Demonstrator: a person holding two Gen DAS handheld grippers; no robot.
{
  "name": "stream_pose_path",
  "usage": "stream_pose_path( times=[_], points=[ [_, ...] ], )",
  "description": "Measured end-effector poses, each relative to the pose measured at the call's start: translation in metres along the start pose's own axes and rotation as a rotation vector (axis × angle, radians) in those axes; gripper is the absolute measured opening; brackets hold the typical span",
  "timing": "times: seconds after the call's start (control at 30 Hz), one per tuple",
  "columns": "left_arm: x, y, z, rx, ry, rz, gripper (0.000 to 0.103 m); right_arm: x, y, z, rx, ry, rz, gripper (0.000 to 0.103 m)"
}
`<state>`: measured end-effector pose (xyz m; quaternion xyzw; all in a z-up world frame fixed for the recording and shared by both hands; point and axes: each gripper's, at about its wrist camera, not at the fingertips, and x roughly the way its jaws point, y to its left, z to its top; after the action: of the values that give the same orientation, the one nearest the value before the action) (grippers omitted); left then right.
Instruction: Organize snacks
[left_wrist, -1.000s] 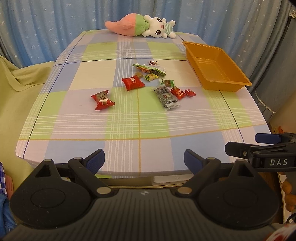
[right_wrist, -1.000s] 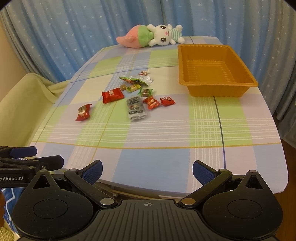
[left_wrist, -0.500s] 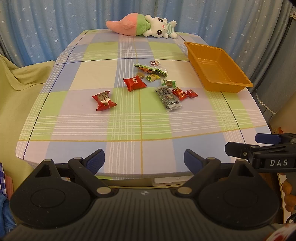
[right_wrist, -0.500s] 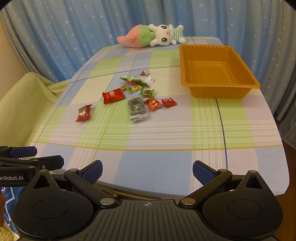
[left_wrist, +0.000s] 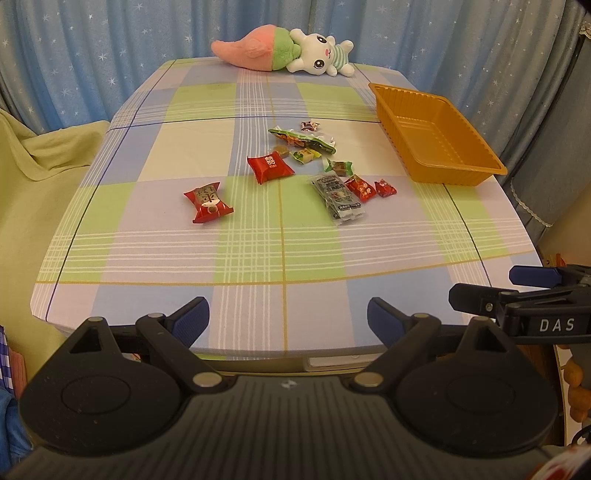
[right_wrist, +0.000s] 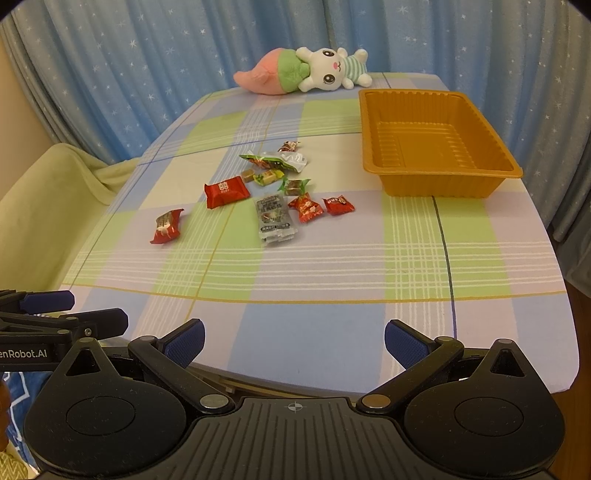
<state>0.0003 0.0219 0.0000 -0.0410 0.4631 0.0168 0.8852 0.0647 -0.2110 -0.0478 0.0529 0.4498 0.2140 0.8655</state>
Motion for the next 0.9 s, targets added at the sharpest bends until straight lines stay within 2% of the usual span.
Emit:
stream_pose_path(
  times=[0.9],
  points=[
    [0.014,0.016,0.011,-0.017,0.014,0.003,0.092,0.013,0.007,0.01,0.0,0.012,0.003,0.103]
  ],
)
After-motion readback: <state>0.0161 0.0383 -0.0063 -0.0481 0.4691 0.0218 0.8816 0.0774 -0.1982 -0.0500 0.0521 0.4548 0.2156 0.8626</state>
